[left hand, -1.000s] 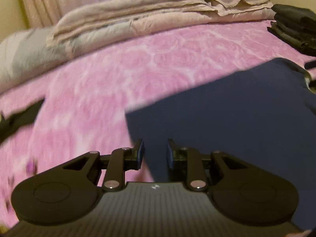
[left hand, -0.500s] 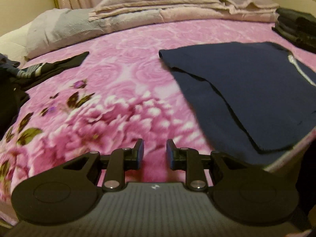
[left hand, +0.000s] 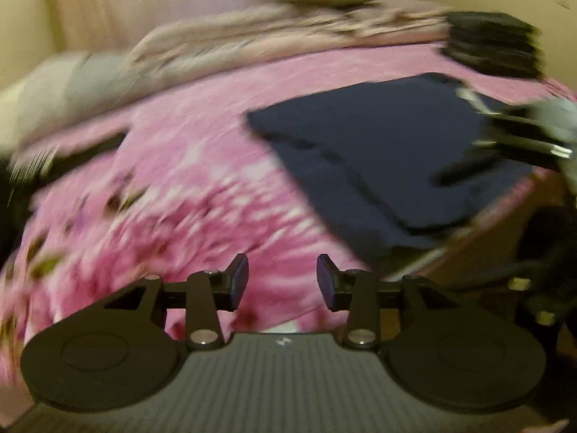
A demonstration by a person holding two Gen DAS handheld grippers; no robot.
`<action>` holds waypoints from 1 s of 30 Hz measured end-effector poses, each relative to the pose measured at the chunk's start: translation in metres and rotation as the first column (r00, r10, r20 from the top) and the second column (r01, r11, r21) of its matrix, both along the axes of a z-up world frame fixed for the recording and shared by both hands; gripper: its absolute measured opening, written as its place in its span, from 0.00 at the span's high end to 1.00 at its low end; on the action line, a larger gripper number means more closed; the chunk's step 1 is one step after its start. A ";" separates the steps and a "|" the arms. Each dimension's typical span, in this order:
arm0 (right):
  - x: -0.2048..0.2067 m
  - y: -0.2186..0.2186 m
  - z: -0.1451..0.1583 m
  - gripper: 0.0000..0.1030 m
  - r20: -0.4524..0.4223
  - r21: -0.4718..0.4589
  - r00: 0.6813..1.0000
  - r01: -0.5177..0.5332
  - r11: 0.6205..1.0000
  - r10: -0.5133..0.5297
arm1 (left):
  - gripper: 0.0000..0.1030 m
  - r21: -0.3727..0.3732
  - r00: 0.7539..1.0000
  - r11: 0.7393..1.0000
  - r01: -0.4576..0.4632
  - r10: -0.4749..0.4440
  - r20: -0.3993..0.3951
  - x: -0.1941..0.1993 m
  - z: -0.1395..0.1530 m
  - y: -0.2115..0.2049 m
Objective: Fold clothes
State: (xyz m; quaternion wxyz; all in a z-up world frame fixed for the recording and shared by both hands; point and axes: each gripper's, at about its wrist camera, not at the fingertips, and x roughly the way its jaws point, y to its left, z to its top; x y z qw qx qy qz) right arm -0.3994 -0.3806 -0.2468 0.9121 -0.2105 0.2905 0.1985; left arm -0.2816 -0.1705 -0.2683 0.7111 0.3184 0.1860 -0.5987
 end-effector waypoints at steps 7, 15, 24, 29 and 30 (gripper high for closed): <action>-0.004 -0.032 -0.013 0.24 -0.022 -0.002 0.993 0.118 0.993 -0.118 | 0.63 0.246 0.775 0.891 0.382 -0.454 0.440 -0.066 -0.036 -0.014; -0.016 -0.038 -0.007 0.24 0.016 -0.022 0.989 0.150 0.988 -0.150 | 0.97 0.285 0.726 0.858 0.427 -0.514 0.458 -0.063 -0.030 -0.029; 0.008 0.001 -0.030 0.24 0.106 -0.197 0.992 0.083 0.977 -0.063 | 0.97 0.168 0.798 0.901 0.400 -0.433 0.421 -0.054 0.005 -0.026; 0.026 0.008 -0.044 0.68 0.133 -0.322 0.990 0.096 0.942 -0.056 | 0.97 0.159 0.805 0.900 0.405 -0.434 0.405 -0.055 0.007 -0.028; 0.028 0.009 -0.044 0.89 0.137 -0.331 0.989 0.101 0.938 -0.058 | 0.95 0.154 0.813 0.902 0.403 -0.430 0.391 -0.054 0.008 -0.029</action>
